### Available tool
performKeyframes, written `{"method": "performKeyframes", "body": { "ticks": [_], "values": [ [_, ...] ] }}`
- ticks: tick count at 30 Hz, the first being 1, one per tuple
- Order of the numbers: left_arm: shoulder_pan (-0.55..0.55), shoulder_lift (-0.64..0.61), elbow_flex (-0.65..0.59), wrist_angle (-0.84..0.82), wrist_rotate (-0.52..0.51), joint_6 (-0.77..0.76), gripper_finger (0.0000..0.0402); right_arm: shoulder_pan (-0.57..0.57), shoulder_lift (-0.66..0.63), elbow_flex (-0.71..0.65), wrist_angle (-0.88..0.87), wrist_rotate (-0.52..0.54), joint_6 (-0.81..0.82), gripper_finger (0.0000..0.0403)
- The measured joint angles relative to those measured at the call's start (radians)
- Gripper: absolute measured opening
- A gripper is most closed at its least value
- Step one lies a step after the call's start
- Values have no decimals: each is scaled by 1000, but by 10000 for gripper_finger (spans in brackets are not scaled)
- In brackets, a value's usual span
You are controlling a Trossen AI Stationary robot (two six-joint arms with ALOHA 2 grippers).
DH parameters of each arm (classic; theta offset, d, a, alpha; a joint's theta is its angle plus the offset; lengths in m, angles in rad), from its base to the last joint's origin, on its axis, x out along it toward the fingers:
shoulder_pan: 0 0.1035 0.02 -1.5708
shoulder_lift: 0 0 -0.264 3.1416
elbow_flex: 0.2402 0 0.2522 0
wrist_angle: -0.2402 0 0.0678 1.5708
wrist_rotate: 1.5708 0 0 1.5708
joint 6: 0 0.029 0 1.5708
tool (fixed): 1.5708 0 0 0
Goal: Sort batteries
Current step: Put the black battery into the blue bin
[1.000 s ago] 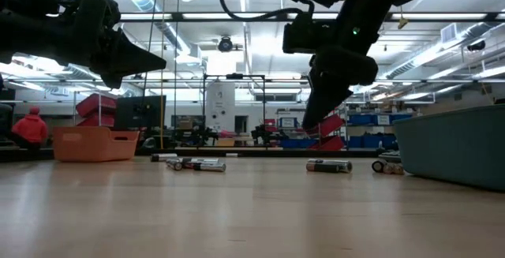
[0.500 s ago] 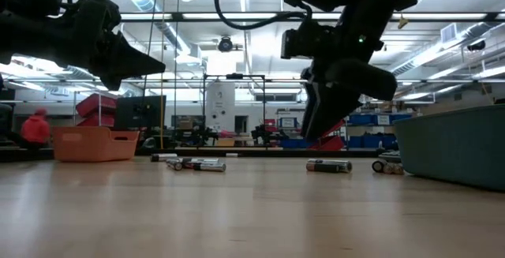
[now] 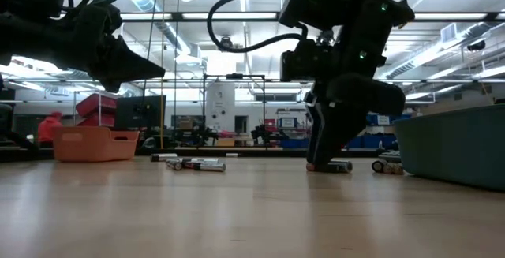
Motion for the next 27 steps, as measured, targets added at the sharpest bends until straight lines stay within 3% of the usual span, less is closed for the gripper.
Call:
{"method": "performKeyframes", "body": {
  "ticks": [10,27],
  "values": [
    [0,0,0,1,0,0,0,3,-1,0,-6,-51,73,152],
    [0,0,0,2,0,-6,0,29,-14,3,-1,-104,51,139]
  ]
}}
